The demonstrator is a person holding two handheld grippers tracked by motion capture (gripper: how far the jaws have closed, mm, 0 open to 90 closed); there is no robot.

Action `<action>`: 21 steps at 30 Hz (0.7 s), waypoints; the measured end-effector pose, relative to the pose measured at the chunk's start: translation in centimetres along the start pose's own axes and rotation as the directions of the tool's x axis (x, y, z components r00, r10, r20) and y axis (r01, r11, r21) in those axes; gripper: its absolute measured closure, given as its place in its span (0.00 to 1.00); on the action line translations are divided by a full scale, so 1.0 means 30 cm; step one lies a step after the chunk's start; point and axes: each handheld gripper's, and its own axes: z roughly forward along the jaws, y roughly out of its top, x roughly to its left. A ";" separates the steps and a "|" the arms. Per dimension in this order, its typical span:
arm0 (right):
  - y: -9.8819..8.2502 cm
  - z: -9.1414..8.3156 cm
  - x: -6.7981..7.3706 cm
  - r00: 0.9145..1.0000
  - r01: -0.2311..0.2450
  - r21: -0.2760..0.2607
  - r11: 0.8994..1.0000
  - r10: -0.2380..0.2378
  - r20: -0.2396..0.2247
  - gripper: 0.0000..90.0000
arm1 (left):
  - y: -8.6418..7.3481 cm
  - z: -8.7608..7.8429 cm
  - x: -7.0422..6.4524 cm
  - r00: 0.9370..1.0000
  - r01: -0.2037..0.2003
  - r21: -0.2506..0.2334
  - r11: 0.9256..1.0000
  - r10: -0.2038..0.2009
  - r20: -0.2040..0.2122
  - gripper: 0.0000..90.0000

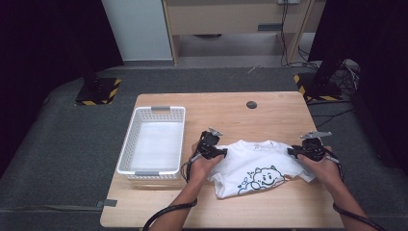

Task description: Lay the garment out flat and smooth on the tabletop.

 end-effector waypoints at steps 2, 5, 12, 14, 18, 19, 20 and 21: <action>-0.002 0.000 0.001 1.000 0.000 -0.003 1.000 0.000 0.002 0.76 | 0.002 -0.003 -0.009 1.000 -0.017 -0.008 1.000 0.017 -0.004 0.42; -0.005 -0.001 0.003 1.000 -0.002 -0.008 1.000 0.002 0.001 0.76 | 0.005 -0.001 -0.020 0.999 -0.041 -0.011 0.999 0.041 0.000 0.42; -0.007 -0.004 0.008 1.000 -0.001 -0.005 1.000 0.001 0.003 0.77 | -0.003 0.013 -0.021 0.999 -0.032 -0.016 0.999 0.032 0.001 0.45; -0.009 -0.005 0.008 1.000 0.000 -0.009 1.000 0.000 0.004 0.77 | -0.004 0.009 -0.030 0.999 -0.049 -0.022 0.999 0.049 -0.006 0.46; -0.010 -0.005 0.007 1.000 0.000 -0.010 1.000 0.000 0.001 0.77 | -0.002 0.001 -0.046 0.996 -0.082 -0.043 0.996 0.081 -0.039 0.42; -0.010 -0.005 0.007 1.000 0.000 -0.010 1.000 0.000 0.001 0.77 | -0.001 -0.004 -0.050 0.995 -0.092 -0.056 0.994 0.089 -0.051 0.41; -0.010 -0.005 0.007 1.000 0.000 -0.011 1.000 0.000 0.001 0.77 | 0.002 -0.007 -0.054 0.994 -0.101 -0.065 0.993 0.097 -0.057 0.41; -0.011 -0.005 0.007 1.000 0.000 -0.012 1.000 0.000 0.001 0.77 | 0.004 -0.010 -0.059 0.992 -0.116 -0.072 0.991 0.112 -0.061 0.41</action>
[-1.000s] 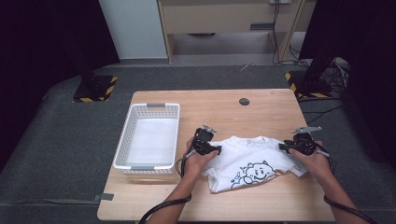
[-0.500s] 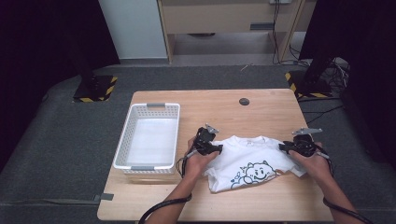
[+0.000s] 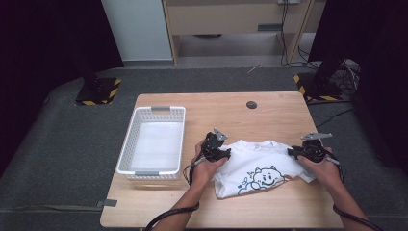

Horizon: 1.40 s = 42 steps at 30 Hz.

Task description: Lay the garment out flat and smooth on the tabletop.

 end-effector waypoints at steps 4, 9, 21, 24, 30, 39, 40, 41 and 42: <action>-0.002 0.000 -0.001 1.000 0.000 -0.004 1.000 0.000 -0.002 0.77 | -0.003 0.014 -0.016 0.999 -0.025 0.015 1.000 0.024 0.026 0.42; -0.002 0.000 0.000 1.000 0.001 -0.002 1.000 -0.001 -0.002 0.77 | -0.020 0.037 -0.014 0.999 0.015 0.033 0.999 -0.017 0.049 0.44; 0.006 0.001 0.011 1.000 0.012 0.009 1.000 -0.012 0.001 0.83 | -0.025 0.024 -0.045 0.998 -0.023 0.021 1.000 0.022 0.052 0.66; 0.010 0.001 0.017 1.000 0.023 0.016 1.000 -0.023 0.006 0.85 | -0.021 0.021 -0.046 0.999 -0.013 0.035 0.999 0.011 0.045 0.70; 0.009 -0.004 0.022 0.999 0.037 0.018 0.999 -0.037 0.005 0.86 | -0.030 0.006 -0.058 0.999 -0.050 0.029 0.998 0.050 -0.006 0.76; 0.041 -0.039 0.050 0.995 0.097 -0.010 0.995 -0.097 -0.006 0.99 | -0.049 -0.016 -0.063 0.998 -0.050 0.008 0.999 0.050 -0.040 0.91; 0.046 -0.043 0.053 0.996 0.093 -0.009 0.996 -0.093 -0.011 0.99 | -0.051 -0.018 -0.062 0.998 -0.049 0.009 0.999 0.050 -0.042 0.91; 0.051 -0.046 0.055 0.995 0.096 -0.012 0.995 -0.096 -0.014 0.99 | -0.052 -0.020 -0.062 0.998 -0.047 0.006 0.999 0.047 -0.042 0.91; 0.055 -0.049 0.058 0.995 0.098 -0.015 0.995 -0.098 -0.017 0.99 | -0.053 -0.023 -0.062 0.998 -0.045 0.004 0.999 0.045 -0.043 0.91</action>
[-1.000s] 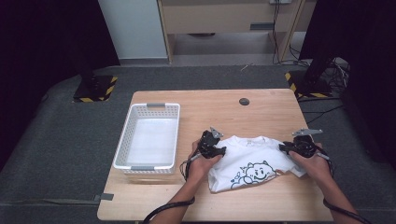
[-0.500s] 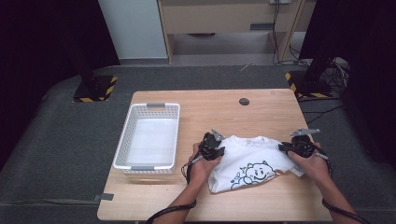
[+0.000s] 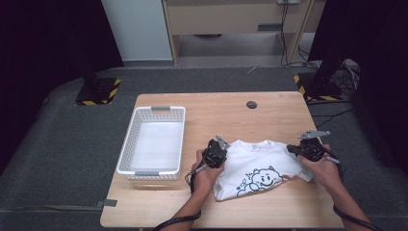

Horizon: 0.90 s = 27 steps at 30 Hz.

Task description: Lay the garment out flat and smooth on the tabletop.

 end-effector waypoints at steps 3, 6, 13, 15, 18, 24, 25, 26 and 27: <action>0.017 -0.017 0.007 1.000 0.003 -0.023 1.000 -0.003 -0.003 0.99 | 0.000 -0.014 0.004 1.000 0.009 -0.012 1.000 -0.009 -0.001 0.89; 0.041 -0.047 0.016 1.000 0.005 -0.070 0.998 -0.006 -0.011 0.99 | -0.002 -0.022 0.008 1.000 0.008 -0.022 1.000 -0.008 0.008 0.85; 0.085 -0.091 0.034 0.999 0.020 -0.124 0.992 -0.024 -0.027 0.99 | -0.018 -0.004 0.016 0.999 0.015 0.011 1.000 -0.016 0.050 0.83; 0.090 -0.092 0.037 0.999 0.034 -0.122 0.992 -0.037 -0.027 0.99 | -0.016 -0.002 0.017 0.998 0.020 0.013 1.000 -0.020 0.059 0.87; 0.091 -0.090 0.042 0.999 0.035 -0.118 0.992 -0.039 -0.028 0.99 | -0.012 -0.002 0.021 0.998 0.017 0.025 1.000 -0.018 0.063 0.95; 0.086 -0.099 0.042 0.999 0.032 -0.120 0.992 -0.036 -0.028 0.99 | -0.006 -0.041 0.038 0.994 0.077 -0.002 0.997 -0.077 0.075 0.98; 0.089 -0.108 0.040 0.999 0.028 -0.126 0.992 -0.033 -0.030 0.99 | -0.006 -0.041 0.038 0.994 0.077 -0.002 0.997 -0.077 0.075 0.98; 0.095 -0.118 0.040 0.999 0.027 -0.133 0.991 -0.031 -0.030 0.99 | 0.013 -0.079 0.041 0.994 0.084 -0.028 0.996 -0.081 0.077 0.98; 0.095 -0.118 0.040 0.999 0.027 -0.133 0.991 -0.031 -0.030 0.99 | 0.013 -0.079 0.041 0.994 0.084 -0.028 0.996 -0.081 0.077 0.98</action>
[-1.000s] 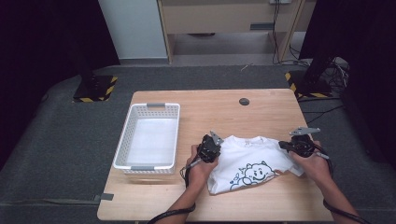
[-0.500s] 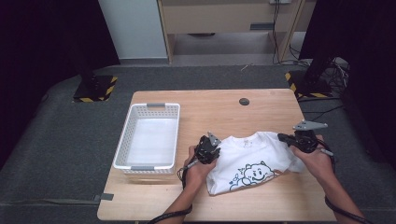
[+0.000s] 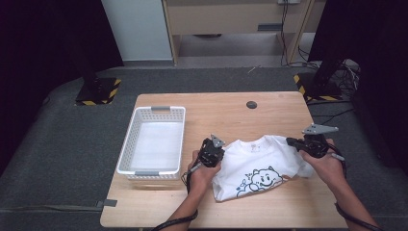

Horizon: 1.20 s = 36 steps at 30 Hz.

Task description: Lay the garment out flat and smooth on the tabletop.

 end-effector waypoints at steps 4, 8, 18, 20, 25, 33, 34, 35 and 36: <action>0.043 -0.041 -0.004 1.000 -0.002 -0.036 0.999 0.002 0.001 0.99 | 0.052 -0.080 0.002 1.000 -0.002 -0.051 0.999 0.002 0.000 0.99; 0.092 -0.084 -0.006 1.000 0.003 -0.080 0.997 -0.002 0.004 0.99 | 0.112 -0.144 0.011 1.000 -0.005 -0.099 0.995 0.003 -0.017 0.99; 0.094 -0.105 0.009 1.000 0.003 -0.075 0.997 -0.003 0.008 0.99 | 0.167 -0.183 0.028 0.999 -0.010 -0.105 0.994 0.006 -0.038 0.99; 0.099 -0.122 0.013 1.000 0.005 -0.081 0.997 -0.004 0.010 0.99 | 0.173 -0.201 0.021 0.999 -0.012 -0.111 0.994 0.008 -0.036 0.99; 0.129 -0.182 0.039 1.000 0.019 -0.098 0.995 -0.018 0.011 0.99 | 0.196 -0.269 -0.008 0.999 -0.028 -0.145 0.989 0.024 -0.027 0.99; 0.212 -0.284 0.081 0.997 0.075 -0.115 0.991 -0.072 0.026 0.99 | 0.261 -0.349 -0.001 0.996 -0.073 -0.162 0.984 0.065 -0.056 0.99; 0.218 -0.275 0.075 0.997 0.077 -0.110 0.991 -0.074 0.031 0.99 | 0.270 -0.338 0.012 0.996 -0.068 -0.155 0.986 0.059 -0.061 0.99; 0.222 -0.260 0.068 0.997 0.072 -0.102 0.992 -0.069 0.035 0.99 | 0.279 -0.324 0.025 0.997 -0.060 -0.147 0.987 0.051 -0.064 0.99; 0.223 -0.241 0.059 0.997 0.066 -0.091 0.994 -0.062 0.040 0.99 | 0.287 -0.308 0.038 0.996 -0.056 -0.139 0.989 0.047 -0.071 0.99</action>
